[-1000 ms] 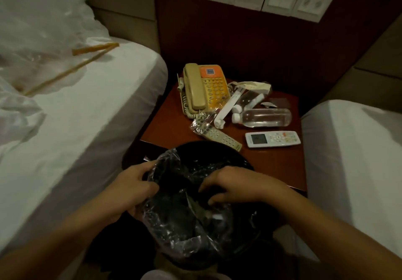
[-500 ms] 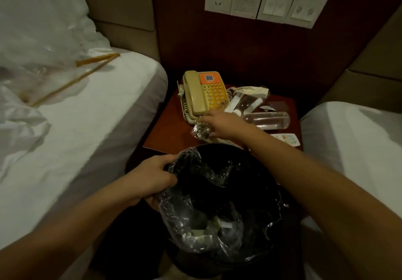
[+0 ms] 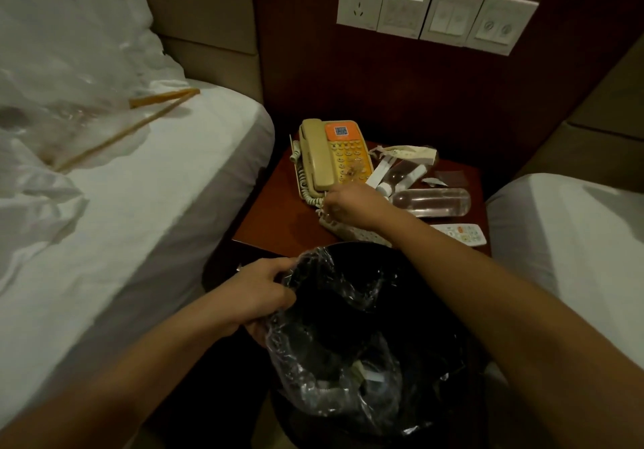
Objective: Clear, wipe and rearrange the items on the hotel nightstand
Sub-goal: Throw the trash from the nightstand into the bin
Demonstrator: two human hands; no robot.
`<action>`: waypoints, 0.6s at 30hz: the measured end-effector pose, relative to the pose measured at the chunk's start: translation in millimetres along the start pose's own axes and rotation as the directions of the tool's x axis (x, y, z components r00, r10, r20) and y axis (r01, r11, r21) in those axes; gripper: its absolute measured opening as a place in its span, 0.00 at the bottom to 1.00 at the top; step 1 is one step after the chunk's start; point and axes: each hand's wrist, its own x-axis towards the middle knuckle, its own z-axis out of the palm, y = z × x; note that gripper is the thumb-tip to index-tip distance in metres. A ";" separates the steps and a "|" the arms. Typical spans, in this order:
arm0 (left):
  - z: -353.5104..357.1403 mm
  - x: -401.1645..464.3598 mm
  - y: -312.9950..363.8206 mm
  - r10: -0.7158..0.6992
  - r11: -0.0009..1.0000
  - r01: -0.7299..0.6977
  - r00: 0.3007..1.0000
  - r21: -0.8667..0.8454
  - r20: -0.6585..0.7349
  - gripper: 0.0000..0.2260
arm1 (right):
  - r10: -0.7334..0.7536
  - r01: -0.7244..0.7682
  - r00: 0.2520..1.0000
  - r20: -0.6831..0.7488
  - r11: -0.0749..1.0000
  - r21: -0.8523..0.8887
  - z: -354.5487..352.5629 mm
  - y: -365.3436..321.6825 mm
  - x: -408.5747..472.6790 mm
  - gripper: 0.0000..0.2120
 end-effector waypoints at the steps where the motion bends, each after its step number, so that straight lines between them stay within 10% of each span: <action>1: 0.1 -0.5 1.0 0.007 1.000 -0.007 1.000 0.010 -0.001 0.24 | 0.023 -0.017 0.998 -0.056 0.994 0.110 -7.6 -0.2 -4.5 0.05; 8: 0.8 0.3 -0.2 0.033 0.999 -0.033 0.999 -0.010 -0.024 0.29 | 0.310 0.123 0.857 -0.410 0.650 0.750 -115.6 -39.0 -83.1 0.07; 18: -0.4 5.6 -4.7 0.057 0.998 -0.057 0.998 -0.011 0.015 0.36 | 0.275 0.126 0.910 -0.310 0.530 0.839 -167.9 -83.5 -196.1 0.06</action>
